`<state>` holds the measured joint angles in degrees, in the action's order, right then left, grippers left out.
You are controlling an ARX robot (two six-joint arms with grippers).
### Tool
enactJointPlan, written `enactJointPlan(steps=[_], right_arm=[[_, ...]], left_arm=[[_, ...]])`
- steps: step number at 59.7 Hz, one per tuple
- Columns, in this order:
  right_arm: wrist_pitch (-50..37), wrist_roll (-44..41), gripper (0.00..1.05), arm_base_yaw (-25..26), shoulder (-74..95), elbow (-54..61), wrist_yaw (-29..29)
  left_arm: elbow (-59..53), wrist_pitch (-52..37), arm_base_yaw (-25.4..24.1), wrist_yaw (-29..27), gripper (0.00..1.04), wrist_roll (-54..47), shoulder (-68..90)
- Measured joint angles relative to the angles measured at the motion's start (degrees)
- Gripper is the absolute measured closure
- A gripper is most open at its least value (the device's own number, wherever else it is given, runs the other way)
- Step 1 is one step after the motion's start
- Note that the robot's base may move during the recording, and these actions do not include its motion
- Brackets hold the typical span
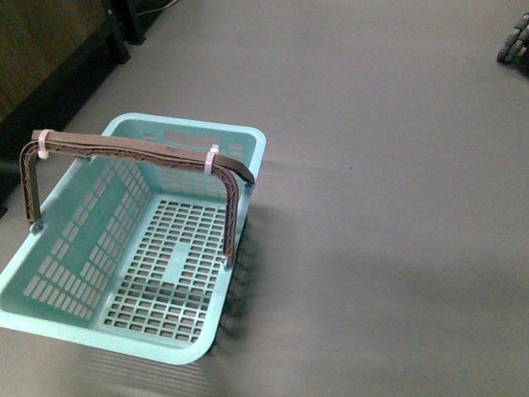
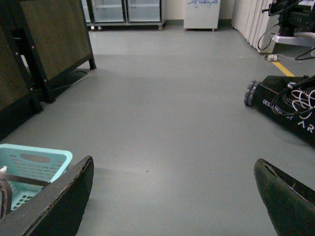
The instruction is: Pick mango and avocado into basket
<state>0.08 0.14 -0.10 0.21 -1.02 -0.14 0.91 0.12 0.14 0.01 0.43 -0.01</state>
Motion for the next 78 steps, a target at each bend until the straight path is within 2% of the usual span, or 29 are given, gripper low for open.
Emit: enactJointPlan(steps=[28, 29, 31, 32, 33, 38, 45, 52, 57, 66, 78], right_arm=[[0.0, 0.0, 0.09, 0.0, 0.0, 0.0, 0.0], [0.0, 0.0, 0.09, 0.0, 0.0, 0.0, 0.0], [0.0, 0.0, 0.09, 0.0, 0.0, 0.0, 0.0], [0.0, 0.0, 0.09, 0.0, 0.0, 0.0, 0.0], [0.0, 0.0, 0.09, 0.0, 0.0, 0.0, 0.0], [0.0, 0.0, 0.09, 0.0, 0.0, 0.0, 0.0], [0.0, 0.0, 0.09, 0.0, 0.0, 0.0, 0.0], [0.0, 0.0, 0.09, 0.0, 0.0, 0.0, 0.0], [0.0, 0.0, 0.09, 0.0, 0.0, 0.0, 0.0], [0.0, 0.0, 0.09, 0.0, 0.0, 0.0, 0.0], [0.0, 0.0, 0.09, 0.0, 0.0, 0.0, 0.0]], left_arm=[[0.0, 0.0, 0.0, 0.0, 0.08, 0.0, 0.0], [0.0, 0.3, -0.2, 0.7, 0.08, 0.7, 0.2], [2.4, 6.3, -1.6, 8.1, 0.08, 6.0, 3.6], [4.1, 8.4, -1.6, 11.7, 0.08, 11.8, 7.5], [4.9, 8.1, -1.3, 13.7, 0.08, 15.5, 10.2], [8.9, -1.6, -0.3, 16.0, 0.08, 34.4, 24.1], [12.7, -15.1, -1.3, 15.8, 0.08, 52.0, 39.1], [16.6, -33.7, -0.9, 12.1, 0.08, 67.5, 65.9], [20.8, -43.3, 1.3, 8.1, 0.08, 73.7, 84.4], [29.5, -48.2, 6.9, 3.7, 0.08, 80.2, 106.2], [37.4, -48.1, 9.6, 2.2, 0.08, 81.9, 117.0]])
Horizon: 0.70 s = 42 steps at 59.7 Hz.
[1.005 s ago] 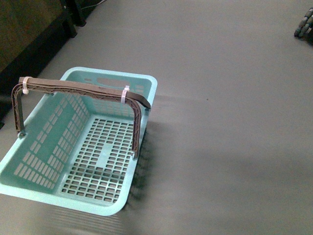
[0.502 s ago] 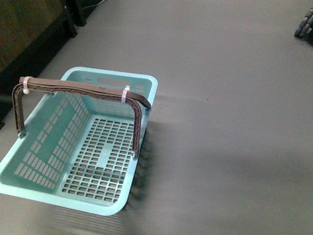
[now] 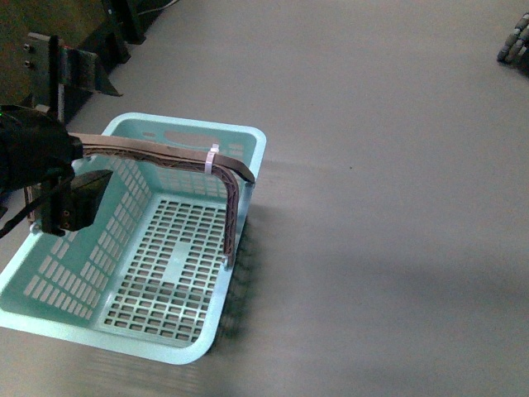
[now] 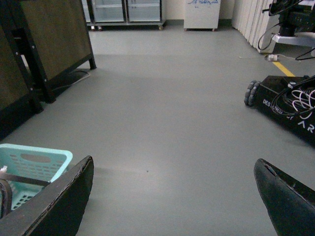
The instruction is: Pick mango and avocado into basket
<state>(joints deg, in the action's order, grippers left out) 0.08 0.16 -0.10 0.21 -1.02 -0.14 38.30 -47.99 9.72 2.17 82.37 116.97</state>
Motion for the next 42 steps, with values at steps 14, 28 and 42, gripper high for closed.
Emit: enactJointPlan(steps=[14, 28, 42], right_arm=[[0.0, 0.0, 0.09, 0.0, 0.0, 0.0, 0.0], [0.0, 0.0, 0.09, 0.0, 0.0, 0.0, 0.0], [0.0, 0.0, 0.09, 0.0, 0.0, 0.0, 0.0]], left_arm=[[9.6, 1.9, 0.9, -0.9, 0.08, 0.3, 9.4], [16.0, 3.8, 1.3, -2.1, 0.21, 0.5, 14.3], [17.9, 5.2, 1.3, -2.9, 0.64, 0.7, 15.7]])
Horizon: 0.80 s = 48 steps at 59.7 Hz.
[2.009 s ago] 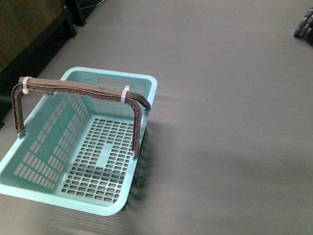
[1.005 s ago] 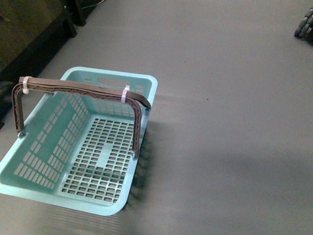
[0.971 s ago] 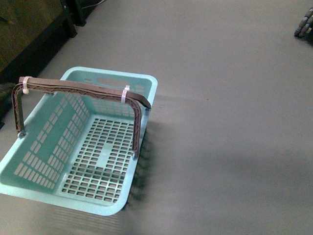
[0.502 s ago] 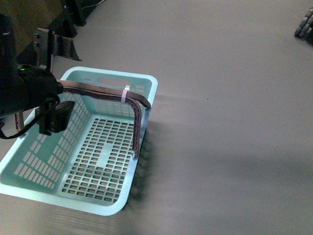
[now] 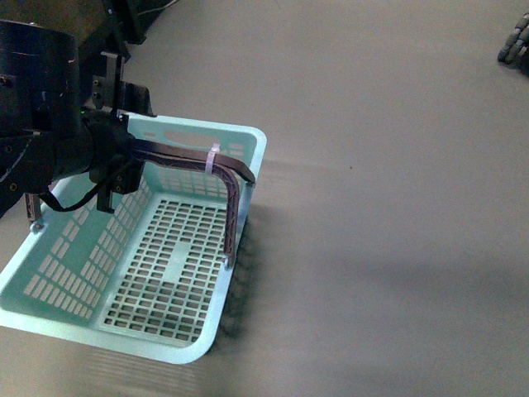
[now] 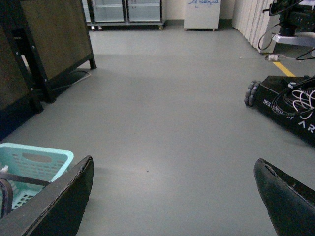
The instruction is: Pick mango and avocado into basket
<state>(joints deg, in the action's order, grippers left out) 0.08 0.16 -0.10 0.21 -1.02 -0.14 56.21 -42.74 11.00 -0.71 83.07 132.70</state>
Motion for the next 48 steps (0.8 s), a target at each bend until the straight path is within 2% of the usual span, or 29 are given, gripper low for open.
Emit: enactJointPlan(steps=[6, 14, 19, 33, 48], right_arm=[[0.0, 0.0, 0.09, 0.0, 0.0, 0.0, 0.0], [0.0, 0.0, 0.09, 0.0, 0.0, 0.0, 0.0], [0.0, 0.0, 0.09, 0.0, 0.0, 0.0, 0.0], [0.0, 0.0, 0.09, 0.0, 0.0, 0.0, 0.0], [0.0, 0.0, 0.09, 0.0, 0.0, 0.0, 0.0]], left_arm=[[-1.0, 0.0, 0.2, -0.9, 0.87, 1.0, -0.8], [-5.9, 0.2, 1.0, -1.7, 0.88, 2.7, -8.4], [-10.7, 1.9, 1.2, -1.9, 0.88, 5.1, -18.9], [-19.1, 14.1, 0.1, -2.3, 0.88, 8.7, -44.7], [-21.4, 29.3, -3.3, -1.4, 0.88, 10.1, -67.3]])
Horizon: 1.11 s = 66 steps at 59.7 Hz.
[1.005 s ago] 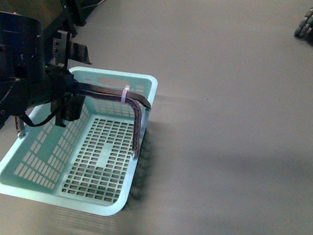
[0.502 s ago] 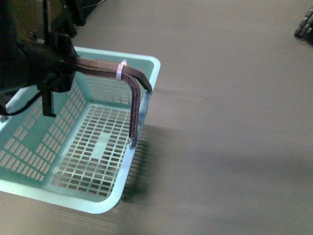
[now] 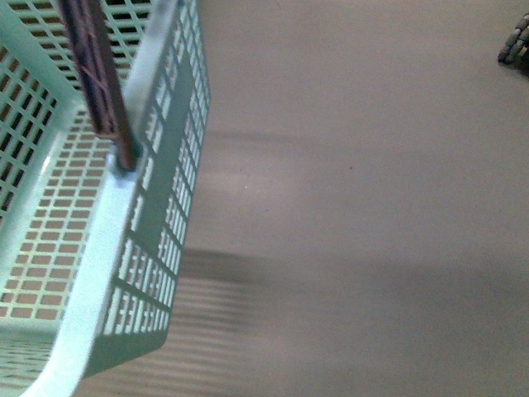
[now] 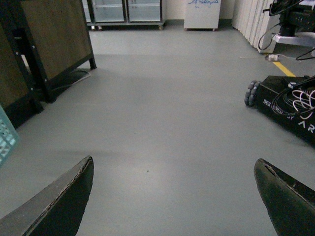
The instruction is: Pick mango and avocado into basket
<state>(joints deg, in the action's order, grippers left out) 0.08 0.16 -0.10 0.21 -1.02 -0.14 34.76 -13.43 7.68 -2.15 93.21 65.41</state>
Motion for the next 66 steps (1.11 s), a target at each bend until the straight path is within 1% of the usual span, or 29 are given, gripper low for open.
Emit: enactJointPlan(steps=[4, 10, 66], right_arm=[[0.0, 0.0, 0.09, 0.0, 0.0, 0.0, 0.0], [0.0, 0.0, 0.09, 0.0, 0.0, 0.0, 0.0], [0.0, 0.0, 0.09, 0.0, 0.0, 0.0, 0.0]], left_arm=[[0.0, 3.7, -0.8, 0.2, 0.88, 0.0, -4.9], [0.1, 4.2, -1.1, 0.0, 0.88, 0.0, -7.7], [-0.1, 4.7, -1.1, 0.5, 0.88, 0.1, -7.2]])
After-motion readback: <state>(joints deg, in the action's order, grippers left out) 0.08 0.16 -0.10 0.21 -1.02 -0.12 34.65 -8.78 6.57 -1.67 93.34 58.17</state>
